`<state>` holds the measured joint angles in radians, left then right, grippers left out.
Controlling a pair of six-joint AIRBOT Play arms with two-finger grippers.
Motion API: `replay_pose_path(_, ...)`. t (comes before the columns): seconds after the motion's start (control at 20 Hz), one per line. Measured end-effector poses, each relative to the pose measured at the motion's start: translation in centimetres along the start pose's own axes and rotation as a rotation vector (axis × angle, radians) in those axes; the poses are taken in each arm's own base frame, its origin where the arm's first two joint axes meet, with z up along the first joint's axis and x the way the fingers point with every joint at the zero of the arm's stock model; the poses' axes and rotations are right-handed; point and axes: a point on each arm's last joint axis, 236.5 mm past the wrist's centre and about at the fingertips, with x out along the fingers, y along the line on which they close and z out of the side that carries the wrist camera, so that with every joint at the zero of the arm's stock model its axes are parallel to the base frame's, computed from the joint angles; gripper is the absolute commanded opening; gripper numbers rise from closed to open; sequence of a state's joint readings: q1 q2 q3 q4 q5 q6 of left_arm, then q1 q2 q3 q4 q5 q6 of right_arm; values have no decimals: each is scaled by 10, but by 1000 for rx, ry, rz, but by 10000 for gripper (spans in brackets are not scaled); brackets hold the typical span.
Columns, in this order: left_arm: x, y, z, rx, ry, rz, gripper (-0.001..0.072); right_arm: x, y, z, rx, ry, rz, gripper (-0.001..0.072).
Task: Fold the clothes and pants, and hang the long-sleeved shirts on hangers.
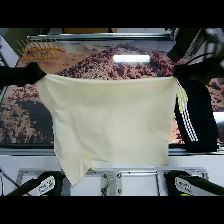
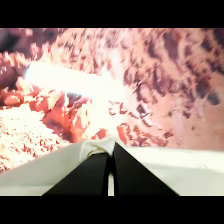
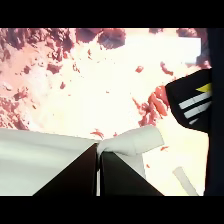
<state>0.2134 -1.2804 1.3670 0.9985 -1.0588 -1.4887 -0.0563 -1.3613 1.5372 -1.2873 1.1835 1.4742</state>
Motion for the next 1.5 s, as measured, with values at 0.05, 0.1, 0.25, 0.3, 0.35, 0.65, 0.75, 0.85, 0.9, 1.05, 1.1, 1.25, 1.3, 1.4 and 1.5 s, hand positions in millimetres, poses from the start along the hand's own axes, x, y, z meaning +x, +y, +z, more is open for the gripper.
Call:
replay_pose_path(0.05, 25, 10, -4, -14, 37, 7, 7, 31, -3, -4, 13, 35, 2, 5)
replay_pose_path(0.1, 50, 21, -6, -26, 69, 15, 7, 56, -7, -6, 28, 54, 3, 5)
replay_pose_path(0.25, 102, 43, -5, -49, 116, 27, 7, 112, -17, -7, 57, 57, -4, 6)
replay_pose_path(0.3, 115, 48, -3, -53, 126, 29, 7, 124, -20, -5, 64, 45, -6, 6)
replay_pose_path(0.35, 124, 51, -1, -55, 131, 28, 7, 132, -21, -3, 70, 33, -8, 5)
replay_pose_path(0.65, 124, 71, 9, -63, 151, 36, 7, 126, -29, -12, 51, 51, -43, 4)
replay_pose_path(0.75, 114, 78, -3, -67, 165, 53, 7, 118, -31, -31, 42, 89, -58, 5)
replay_pose_path(0.85, 104, 88, -25, -77, 188, 83, 8, 112, -31, -59, 40, 139, -67, 5)
replay_pose_path(0.9, 101, 93, -37, -81, 196, 96, 8, 111, -31, -77, 44, 169, -69, 5)
replay_pose_path(1.05, 92, 106, -77, -91, 235, 128, 8, 111, -28, -127, 54, 253, -73, 6)
replay_pose_path(1.1, 91, 110, -89, -94, 247, 137, 8, 113, -26, -144, 55, 284, -72, 7)
replay_pose_path(1.25, 92, 121, -123, -119, 283, 158, 8, 118, -18, -181, 52, 351, -60, 14)
replay_pose_path(1.3, 92, 123, -133, -128, 298, 163, 74, 119, -14, -187, 58, 361, -52, 21)
replay_pose_path(1.4, 92, 126, -145, -136, 318, 167, 507, 120, -7, -195, 72, 372, -33, 503)
replay_pose_path(1.5, 89, 123, -146, -135, 321, 163, 494, 117, -2, -195, 82, 366, -18, 588)
